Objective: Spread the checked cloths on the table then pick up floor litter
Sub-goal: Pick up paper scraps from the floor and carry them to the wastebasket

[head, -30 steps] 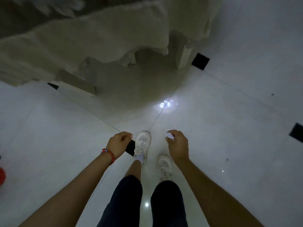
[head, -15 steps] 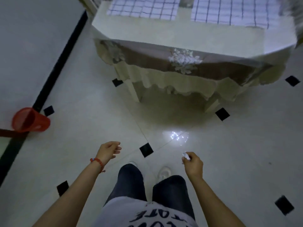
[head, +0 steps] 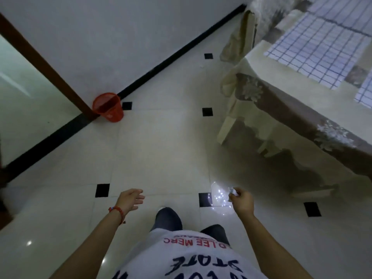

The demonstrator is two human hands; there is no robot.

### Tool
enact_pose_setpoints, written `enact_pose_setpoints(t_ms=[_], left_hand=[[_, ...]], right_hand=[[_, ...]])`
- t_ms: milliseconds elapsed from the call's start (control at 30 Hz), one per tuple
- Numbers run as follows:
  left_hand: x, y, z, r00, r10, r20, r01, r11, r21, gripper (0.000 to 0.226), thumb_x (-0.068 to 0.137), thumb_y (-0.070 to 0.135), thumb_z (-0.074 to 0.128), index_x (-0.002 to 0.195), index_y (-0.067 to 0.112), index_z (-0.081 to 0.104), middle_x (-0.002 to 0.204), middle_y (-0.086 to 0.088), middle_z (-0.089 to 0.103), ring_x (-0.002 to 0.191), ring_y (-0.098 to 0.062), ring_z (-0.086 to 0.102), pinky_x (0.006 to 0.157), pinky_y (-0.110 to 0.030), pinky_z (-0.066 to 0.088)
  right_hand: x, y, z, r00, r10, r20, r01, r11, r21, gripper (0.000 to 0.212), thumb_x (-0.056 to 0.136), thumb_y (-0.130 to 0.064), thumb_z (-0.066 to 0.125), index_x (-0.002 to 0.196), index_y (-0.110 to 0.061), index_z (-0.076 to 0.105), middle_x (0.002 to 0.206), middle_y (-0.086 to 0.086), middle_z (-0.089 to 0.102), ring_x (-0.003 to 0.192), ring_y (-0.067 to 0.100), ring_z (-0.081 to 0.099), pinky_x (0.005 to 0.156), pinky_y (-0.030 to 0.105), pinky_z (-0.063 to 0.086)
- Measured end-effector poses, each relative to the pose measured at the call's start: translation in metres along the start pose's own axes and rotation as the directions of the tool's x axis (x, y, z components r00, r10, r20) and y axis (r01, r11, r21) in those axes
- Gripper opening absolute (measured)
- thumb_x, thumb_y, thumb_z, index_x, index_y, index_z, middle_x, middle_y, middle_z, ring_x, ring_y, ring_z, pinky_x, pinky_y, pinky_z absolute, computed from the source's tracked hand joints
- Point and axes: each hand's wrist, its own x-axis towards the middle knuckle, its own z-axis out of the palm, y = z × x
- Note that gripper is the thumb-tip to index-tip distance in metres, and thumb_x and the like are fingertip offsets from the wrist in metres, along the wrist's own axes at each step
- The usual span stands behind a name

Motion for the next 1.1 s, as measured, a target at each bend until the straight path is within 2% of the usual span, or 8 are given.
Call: enact_pose_setpoints(t_ms=[200,367,467,567,667,800,967,1100], left_hand=[[0.034,-0.014,-0.089,0.996,-0.075,-0.039,0.068,0.987,-0.145,0.021,0.091,0.018,0.052,0.102,0.002,0.060,0.107,-0.021,0.063,0.090,-0.027,0.057,0.083,-0.035,0.041],[0.063,-0.003,-0.130,0.994,-0.102,-0.041,0.095,0.984,-0.150,0.021,0.091,0.018,0.051,0.103,0.002,0.060,0.097,-0.015,0.062,0.086,-0.026,0.057,0.080,-0.032,0.040],[0.082,0.020,-0.138,0.995,-0.095,-0.019,0.092,0.989,-0.120,0.023,0.092,0.018,0.049,0.105,0.003,0.060,0.095,-0.014,0.061,0.084,-0.025,0.056,0.078,-0.030,0.040],[0.105,0.057,-0.140,0.998,-0.066,0.008,0.066,0.993,-0.097,0.021,0.092,0.020,0.049,0.103,0.006,0.060,0.093,-0.012,0.062,0.079,-0.022,0.056,0.076,-0.028,0.041],[0.136,0.103,-0.139,0.999,-0.024,0.026,0.026,0.997,-0.078,0.019,0.092,0.021,0.050,0.101,0.007,0.060,0.095,-0.012,0.062,0.085,-0.024,0.057,0.079,-0.030,0.040],[0.185,0.170,-0.144,1.000,0.009,0.019,-0.008,0.999,-0.048,0.019,0.092,0.020,0.051,0.101,0.006,0.060,0.096,-0.013,0.062,0.085,-0.025,0.056,0.079,-0.030,0.040],[0.236,0.246,-0.164,0.999,-0.029,-0.027,0.028,0.999,-0.024,0.025,0.092,0.020,0.050,0.107,0.002,0.060,0.098,-0.013,0.061,0.088,-0.026,0.056,0.079,-0.031,0.040],[0.274,0.300,-0.180,0.998,-0.040,-0.046,0.039,0.999,-0.028,0.027,0.092,0.021,0.051,0.108,0.001,0.059,0.099,-0.013,0.061,0.090,-0.025,0.056,0.079,-0.029,0.040]], right_hand=[[-0.004,-0.064,0.067,0.994,-0.078,0.074,0.085,0.991,-0.100,0.014,0.085,-0.006,0.055,0.090,0.001,0.066,0.085,0.021,0.069,0.079,0.031,0.062,0.071,0.032,0.044],[0.003,-0.103,0.098,0.992,-0.102,0.068,0.108,0.990,-0.095,0.012,0.085,-0.007,0.056,0.081,-0.002,0.066,0.063,0.007,0.063,0.070,0.026,0.059,0.071,0.033,0.045],[0.010,-0.117,0.108,0.993,-0.092,0.071,0.098,0.992,-0.076,0.010,0.086,-0.008,0.055,0.081,-0.006,0.063,0.062,0.002,0.062,0.067,0.023,0.058,0.071,0.033,0.045],[0.028,-0.132,0.116,0.996,-0.072,0.052,0.076,0.993,-0.085,0.012,0.088,-0.009,0.055,0.081,-0.004,0.063,0.062,0.003,0.061,0.063,0.019,0.058,0.067,0.030,0.043],[0.058,-0.156,0.125,0.998,-0.044,0.047,0.047,0.996,-0.070,0.011,0.086,-0.004,0.054,0.082,-0.002,0.064,0.063,0.005,0.060,0.059,0.013,0.055,0.058,0.023,0.039],[0.110,-0.205,0.141,0.998,-0.016,0.060,0.019,0.998,-0.054,0.011,0.086,-0.001,0.054,0.082,-0.006,0.063,0.063,0.006,0.059,0.058,0.008,0.055,0.058,0.023,0.038],[0.177,-0.290,0.154,0.995,-0.012,0.099,0.017,0.999,-0.050,0.010,0.088,-0.005,0.054,0.080,-0.002,0.060,0.059,0.002,0.054,0.061,0.019,0.054,0.053,0.022,0.037],[0.232,-0.371,0.168,0.992,-0.060,0.109,0.064,0.998,-0.029,0.014,0.088,-0.003,0.055,0.095,0.005,0.063,0.077,0.010,0.058,0.058,0.007,0.049,0.047,0.011,0.037]])
